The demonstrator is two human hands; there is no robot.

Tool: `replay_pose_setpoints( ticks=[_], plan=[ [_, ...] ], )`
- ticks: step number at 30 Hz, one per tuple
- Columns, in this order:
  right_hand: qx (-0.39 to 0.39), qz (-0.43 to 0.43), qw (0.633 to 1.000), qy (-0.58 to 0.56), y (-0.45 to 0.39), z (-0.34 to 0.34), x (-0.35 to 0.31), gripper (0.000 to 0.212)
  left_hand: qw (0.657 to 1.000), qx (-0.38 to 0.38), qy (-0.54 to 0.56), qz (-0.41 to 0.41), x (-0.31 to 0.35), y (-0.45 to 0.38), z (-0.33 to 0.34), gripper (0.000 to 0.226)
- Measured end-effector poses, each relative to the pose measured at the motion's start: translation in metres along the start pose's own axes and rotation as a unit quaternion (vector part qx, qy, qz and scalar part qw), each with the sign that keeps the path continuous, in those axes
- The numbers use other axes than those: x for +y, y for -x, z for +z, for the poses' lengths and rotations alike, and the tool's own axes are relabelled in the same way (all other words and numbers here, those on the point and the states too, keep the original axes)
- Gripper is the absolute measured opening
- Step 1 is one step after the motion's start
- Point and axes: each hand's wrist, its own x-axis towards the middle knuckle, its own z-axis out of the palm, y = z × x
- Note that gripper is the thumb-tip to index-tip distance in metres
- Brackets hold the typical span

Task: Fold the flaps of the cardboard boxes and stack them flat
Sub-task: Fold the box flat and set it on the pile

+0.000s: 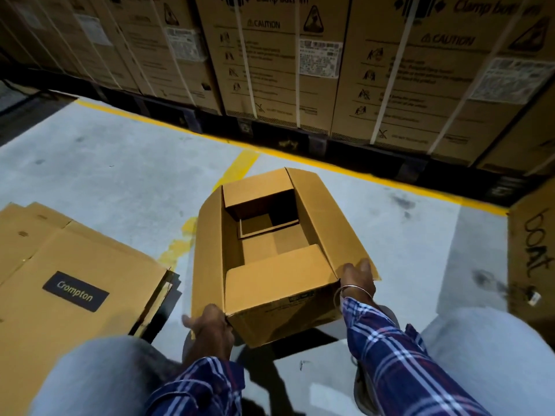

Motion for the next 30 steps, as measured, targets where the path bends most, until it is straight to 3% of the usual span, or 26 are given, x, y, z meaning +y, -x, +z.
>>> replay_pose_setpoints(
  ticks=[2,5,7,10,13,16,19,23,25,30],
  plan=[
    [-0.027,0.001,1.000,0.001,-0.002,0.007,0.004,0.055,1.000,-0.007,0.002,-0.012,0.005,0.027,0.003,0.054],
    [-0.063,0.035,0.997,0.007,-0.011,0.019,0.014,0.096,0.998,-0.056,-0.034,-0.012,0.002,0.026,0.009,0.038],
    [-0.078,0.078,0.993,0.034,-0.015,0.024,0.018,0.108,0.992,-0.107,-0.070,-0.021,-0.004,0.009,0.012,0.058],
    [-0.089,0.096,0.989,0.073,-0.025,0.029,0.025,0.111,0.968,-0.140,-0.199,-0.052,-0.025,-0.031,0.011,0.120],
    [-0.112,0.101,0.980,0.130,-0.050,0.040,0.043,0.133,0.947,-0.169,-0.261,-0.077,-0.032,-0.033,0.008,0.129],
    [-0.136,0.102,0.969,0.182,-0.046,0.039,0.040,0.106,0.947,-0.168,-0.263,-0.076,-0.043,-0.059,0.009,0.132],
    [-0.159,0.100,0.958,0.217,-0.034,0.034,0.028,0.097,0.954,-0.147,-0.251,-0.070,-0.050,-0.080,0.014,0.132],
    [-0.175,0.089,0.945,0.263,-0.034,0.039,0.023,0.109,0.954,-0.130,-0.265,-0.058,-0.013,0.014,0.017,0.084],
    [-0.158,0.080,0.941,0.289,-0.037,0.043,0.023,0.119,0.953,-0.117,-0.273,-0.049,-0.009,0.025,0.019,0.072],
    [-0.150,0.060,0.976,0.148,-0.035,0.039,0.016,0.078,0.958,-0.097,-0.269,-0.019,-0.005,0.037,0.026,0.069]
  ],
)
